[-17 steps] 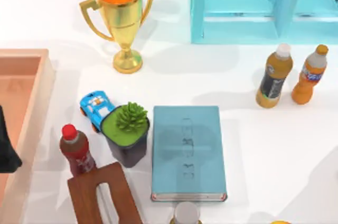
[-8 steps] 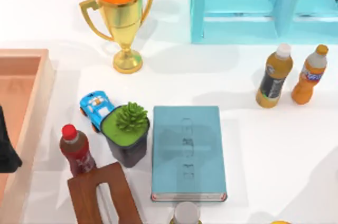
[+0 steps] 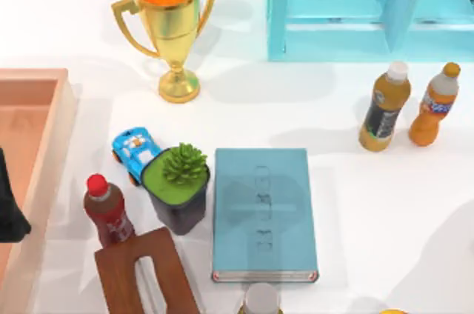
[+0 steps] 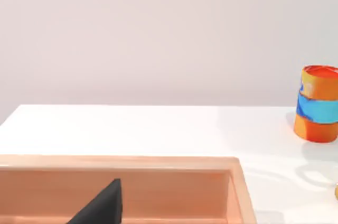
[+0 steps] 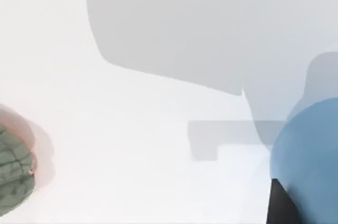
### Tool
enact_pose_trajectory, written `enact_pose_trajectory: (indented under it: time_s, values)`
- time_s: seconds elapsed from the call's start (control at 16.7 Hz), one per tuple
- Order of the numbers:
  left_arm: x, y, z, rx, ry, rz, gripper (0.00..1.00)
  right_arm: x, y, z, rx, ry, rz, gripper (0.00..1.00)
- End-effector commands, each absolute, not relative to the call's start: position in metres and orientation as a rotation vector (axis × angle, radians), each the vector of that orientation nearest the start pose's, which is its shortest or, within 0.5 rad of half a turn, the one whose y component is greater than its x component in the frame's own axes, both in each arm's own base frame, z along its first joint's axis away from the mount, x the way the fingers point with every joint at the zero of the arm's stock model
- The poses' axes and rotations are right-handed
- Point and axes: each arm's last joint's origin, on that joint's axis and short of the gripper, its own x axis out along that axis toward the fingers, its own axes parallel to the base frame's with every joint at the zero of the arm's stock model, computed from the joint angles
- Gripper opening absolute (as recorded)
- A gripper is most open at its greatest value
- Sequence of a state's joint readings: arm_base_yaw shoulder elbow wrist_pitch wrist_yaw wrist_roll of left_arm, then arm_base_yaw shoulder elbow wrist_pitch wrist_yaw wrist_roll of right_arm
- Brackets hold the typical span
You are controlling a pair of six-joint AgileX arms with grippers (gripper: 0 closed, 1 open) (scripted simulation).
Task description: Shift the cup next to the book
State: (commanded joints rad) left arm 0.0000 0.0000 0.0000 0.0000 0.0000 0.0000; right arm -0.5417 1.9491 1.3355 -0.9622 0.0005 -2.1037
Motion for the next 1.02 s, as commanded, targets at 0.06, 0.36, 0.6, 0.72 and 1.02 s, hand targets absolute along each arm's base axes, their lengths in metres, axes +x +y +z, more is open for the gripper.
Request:
enact_pose_trajectory:
  time_s: [0.06, 0.36, 0.6, 0.72, 1.02]
  values:
    - [0.106, -0.001, 0.160, 0.000, 0.000, 0.000, 1.00, 0.307, -0.182, 0.161, -1.197, 1.214, 1.217, 0.00]
    - [0.106, -0.001, 0.160, 0.000, 0.000, 0.000, 1.00, 0.307, -0.182, 0.187, -1.204, 1.212, 1.201, 0.00]
    - [0.106, -0.001, 0.160, 0.000, 0.000, 0.000, 1.00, 0.308, -0.180, 0.185, -1.198, 1.216, 1.201, 0.00]
    - [0.106, -0.001, 0.160, 0.000, 0.000, 0.000, 1.00, 0.313, -0.174, 0.187, -1.185, 1.226, 1.179, 0.00]
    - [0.106, -0.001, 0.160, 0.000, 0.000, 0.000, 1.00, 0.339, -0.131, 0.197, -1.079, 1.295, 1.056, 0.00]
